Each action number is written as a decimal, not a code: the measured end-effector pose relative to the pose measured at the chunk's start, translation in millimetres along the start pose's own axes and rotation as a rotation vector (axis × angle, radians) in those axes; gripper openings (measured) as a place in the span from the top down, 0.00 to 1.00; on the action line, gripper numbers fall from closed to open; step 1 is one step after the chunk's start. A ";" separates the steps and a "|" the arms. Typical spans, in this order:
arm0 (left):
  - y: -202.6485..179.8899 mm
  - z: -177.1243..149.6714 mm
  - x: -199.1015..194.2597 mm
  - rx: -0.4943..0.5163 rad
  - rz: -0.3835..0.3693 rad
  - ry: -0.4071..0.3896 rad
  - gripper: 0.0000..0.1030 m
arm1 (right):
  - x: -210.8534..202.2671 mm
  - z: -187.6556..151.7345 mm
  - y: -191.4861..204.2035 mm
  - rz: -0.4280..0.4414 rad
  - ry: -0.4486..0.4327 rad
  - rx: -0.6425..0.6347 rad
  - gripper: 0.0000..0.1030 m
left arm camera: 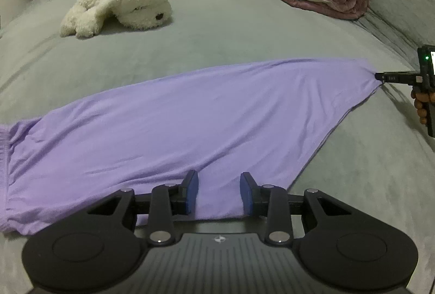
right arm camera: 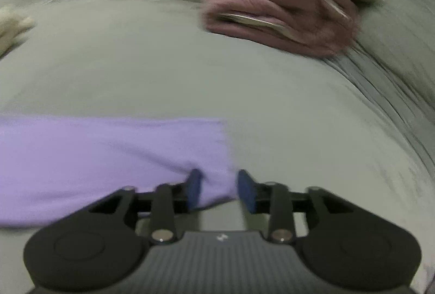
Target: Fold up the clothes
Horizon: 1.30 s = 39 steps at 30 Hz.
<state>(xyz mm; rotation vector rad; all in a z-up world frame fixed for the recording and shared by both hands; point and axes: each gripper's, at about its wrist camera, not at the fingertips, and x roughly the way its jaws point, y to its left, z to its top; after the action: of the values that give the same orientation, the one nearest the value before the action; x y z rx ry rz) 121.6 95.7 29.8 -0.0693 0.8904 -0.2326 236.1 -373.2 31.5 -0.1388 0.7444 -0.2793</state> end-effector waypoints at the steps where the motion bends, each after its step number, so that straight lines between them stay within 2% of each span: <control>1: 2.8 1.1 -1.6 -0.013 -0.003 -0.002 0.68 | -0.8 1.3 -2.4 -0.023 -0.001 0.016 0.68; 2: 6.4 2.1 -4.6 -0.030 -0.002 -0.009 0.68 | -2.5 2.3 -4.1 -0.042 -0.004 0.029 0.68; 6: 26.7 6.4 -15.2 -0.106 0.007 -0.041 0.68 | -28.4 -5.0 9.0 -0.018 -0.055 0.010 0.69; 9: 42.2 8.1 -15.6 -0.174 0.005 -0.036 0.68 | -52.1 -10.4 38.0 0.044 -0.064 -0.043 0.67; 12: 47.4 6.8 -10.2 -0.201 0.016 -0.005 0.68 | -79.4 -16.2 77.4 0.129 -0.074 -0.130 0.66; 15: 50.3 5.8 -9.2 -0.224 0.020 0.010 0.68 | -114.0 -25.3 130.6 0.269 -0.100 -0.240 0.66; 20: 70.1 7.4 -21.9 -0.297 0.023 -0.021 0.68 | -186.7 -58.0 237.1 0.522 -0.191 -0.553 0.64; 21: 76.0 6.4 -22.9 -0.318 0.024 -0.023 0.68 | -197.7 -61.5 254.5 0.571 -0.194 -0.580 0.64; 24: 93.6 2.5 -24.5 -0.380 0.025 -0.021 0.68 | -213.7 -55.3 288.7 0.700 -0.149 -0.544 0.68; 26: 105.3 -0.1 -25.6 -0.422 0.025 -0.019 0.68 | -213.2 -43.1 306.7 0.770 -0.058 -0.443 0.85; 29: 123.0 -4.0 -27.3 -0.484 0.026 -0.017 0.69 | -207.4 -36.5 326.3 0.744 0.034 -0.345 0.88; 31: 134.7 -6.6 -28.3 -0.526 0.027 -0.016 0.69 | -206.6 -47.7 338.3 0.710 0.076 -0.358 0.89; 34: 148.8 -9.1 -30.0 -0.575 0.031 -0.017 0.69 | -219.8 -75.5 343.1 0.651 0.042 -0.401 0.89; 39: 156.7 -5.2 -30.5 -0.586 0.072 -0.032 0.69 | -225.0 -85.7 336.5 0.630 0.035 -0.398 0.89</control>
<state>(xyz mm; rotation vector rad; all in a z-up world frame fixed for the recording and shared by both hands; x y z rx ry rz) 126.1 255.3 25.4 -0.5823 0.9043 0.1028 87.5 12.9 39.9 -0.2665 0.8340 0.4705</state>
